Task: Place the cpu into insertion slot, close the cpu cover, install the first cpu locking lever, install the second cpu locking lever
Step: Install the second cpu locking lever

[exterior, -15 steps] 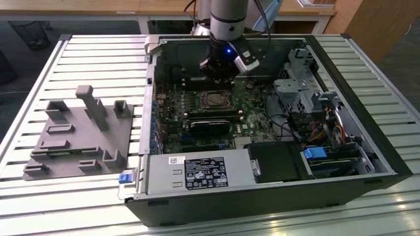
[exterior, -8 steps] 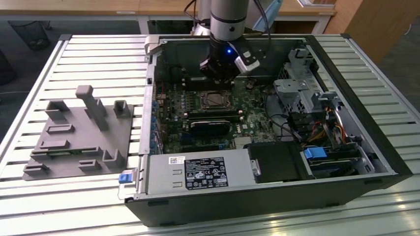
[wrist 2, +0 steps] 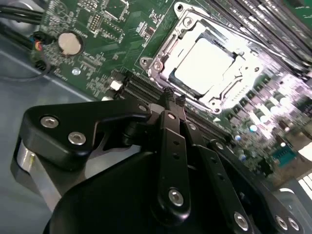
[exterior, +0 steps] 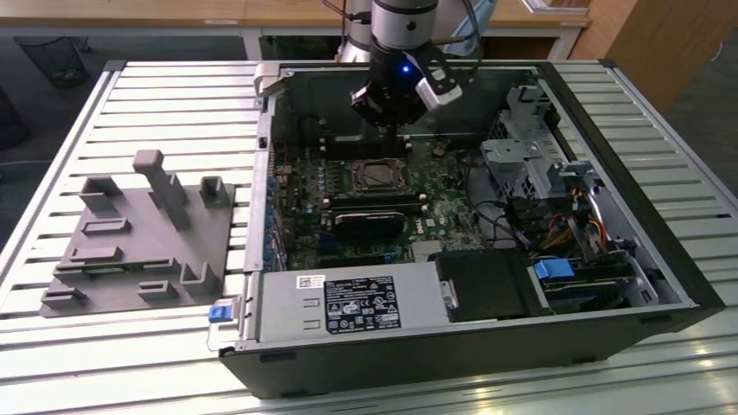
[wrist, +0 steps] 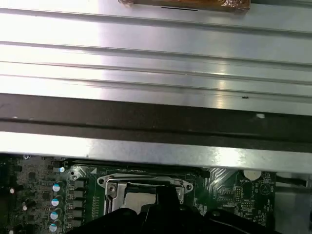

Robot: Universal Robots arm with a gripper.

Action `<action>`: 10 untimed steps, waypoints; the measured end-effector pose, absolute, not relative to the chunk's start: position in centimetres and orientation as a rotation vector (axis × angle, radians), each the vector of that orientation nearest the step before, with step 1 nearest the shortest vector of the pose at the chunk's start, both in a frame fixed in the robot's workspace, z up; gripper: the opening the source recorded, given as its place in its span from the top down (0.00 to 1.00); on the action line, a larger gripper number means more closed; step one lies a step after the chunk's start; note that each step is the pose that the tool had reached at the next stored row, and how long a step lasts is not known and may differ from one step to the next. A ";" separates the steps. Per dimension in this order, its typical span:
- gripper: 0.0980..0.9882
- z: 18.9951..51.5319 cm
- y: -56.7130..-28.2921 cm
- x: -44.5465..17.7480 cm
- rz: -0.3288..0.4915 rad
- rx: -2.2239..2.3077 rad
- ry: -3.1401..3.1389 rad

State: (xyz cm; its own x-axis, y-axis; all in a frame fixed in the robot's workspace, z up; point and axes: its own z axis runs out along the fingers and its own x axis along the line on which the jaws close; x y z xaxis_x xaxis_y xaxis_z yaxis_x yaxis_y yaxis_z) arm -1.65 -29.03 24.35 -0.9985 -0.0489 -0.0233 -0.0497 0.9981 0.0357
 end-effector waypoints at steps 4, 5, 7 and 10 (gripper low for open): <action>0.99 24.4 -29.4 -1.7 0.057 -0.077 3.118; 0.99 24.4 -29.7 -1.6 0.057 -0.077 3.118; 0.99 24.4 -30.3 -1.7 0.057 -0.077 3.118; 0.99 24.4 -31.3 -1.7 0.057 -0.077 3.118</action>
